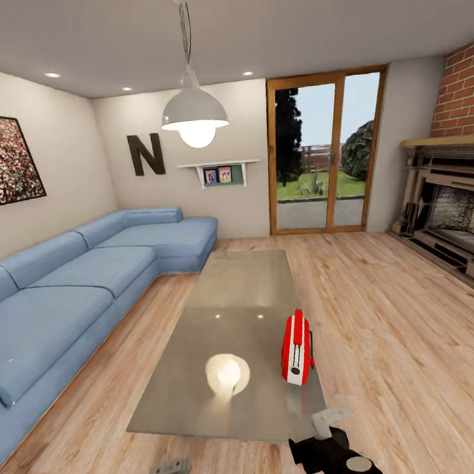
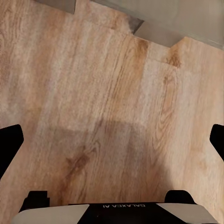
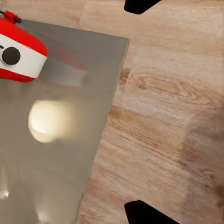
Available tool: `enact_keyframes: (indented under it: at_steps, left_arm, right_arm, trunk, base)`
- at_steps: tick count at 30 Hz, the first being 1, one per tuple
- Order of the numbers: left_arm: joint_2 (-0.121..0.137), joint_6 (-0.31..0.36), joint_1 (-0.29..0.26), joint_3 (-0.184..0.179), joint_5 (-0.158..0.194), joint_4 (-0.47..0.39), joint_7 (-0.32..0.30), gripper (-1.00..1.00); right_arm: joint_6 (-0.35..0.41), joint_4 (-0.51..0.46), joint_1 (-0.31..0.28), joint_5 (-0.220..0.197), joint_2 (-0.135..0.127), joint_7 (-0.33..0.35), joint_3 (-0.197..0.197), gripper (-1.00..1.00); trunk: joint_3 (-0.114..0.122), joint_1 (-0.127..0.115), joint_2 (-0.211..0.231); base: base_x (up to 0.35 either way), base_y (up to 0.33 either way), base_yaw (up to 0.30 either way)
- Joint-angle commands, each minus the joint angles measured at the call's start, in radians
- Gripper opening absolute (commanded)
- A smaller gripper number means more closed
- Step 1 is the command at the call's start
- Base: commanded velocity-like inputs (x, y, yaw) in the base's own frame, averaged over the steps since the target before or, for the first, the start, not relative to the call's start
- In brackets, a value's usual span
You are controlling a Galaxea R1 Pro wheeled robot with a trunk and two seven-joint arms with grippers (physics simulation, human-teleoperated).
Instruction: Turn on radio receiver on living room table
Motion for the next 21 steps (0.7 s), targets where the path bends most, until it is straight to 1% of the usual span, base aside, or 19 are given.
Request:
enact_keyframes:
  at_steps: [1,2,3,6,8,13,21]
  left_arm:
    - [0.000,0.000,0.000,0.002,0.000,-0.001,0.000,1.00]
    - [0.000,-0.001,0.000,0.008,0.000,-0.002,0.000,1.00]
    - [0.000,-0.001,0.000,0.015,0.000,-0.003,0.000,1.00]
    - [0.000,-0.002,0.000,0.017,0.000,-0.003,0.000,1.00]
    - [0.000,-0.002,-0.001,0.017,0.000,-0.002,0.000,1.00]
    - [0.000,-0.004,0.000,0.019,0.000,0.001,-0.001,1.00]
    - [0.000,-0.003,0.000,0.019,-0.001,0.001,0.000,1.00]
  right_arm:
    - [-0.002,0.000,0.000,0.006,0.000,-0.002,0.016,1.00]
    - [-0.006,0.000,0.000,0.010,0.000,-0.006,0.029,1.00]
    - [-0.025,0.000,0.000,0.009,0.000,-0.040,0.039,1.00]
    - [-0.046,0.000,0.000,0.006,0.000,-0.110,0.039,1.00]
    - [-0.044,0.000,0.000,0.002,0.000,-0.129,0.037,1.00]
    - [-0.050,-0.008,0.000,0.002,0.000,-0.145,0.040,1.00]
    - [-0.053,-0.012,0.000,0.002,0.000,-0.147,0.039,1.00]
  trunk:
    - [0.000,0.000,0.000]
    - [0.000,0.000,0.000]
    - [0.000,0.000,0.000]
    - [0.000,0.000,0.000]
    - [0.000,0.000,0.000]
    - [0.000,0.000,0.000]
    - [0.000,0.000,0.000]
  base:
    - [0.000,0.000,0.000]
    - [0.000,0.000,0.000]
    - [0.000,0.000,0.000]
    - [0.000,0.000,0.000]
    - [0.000,0.000,0.000]
    - [0.000,0.000,0.000]
    - [0.000,0.000,0.000]
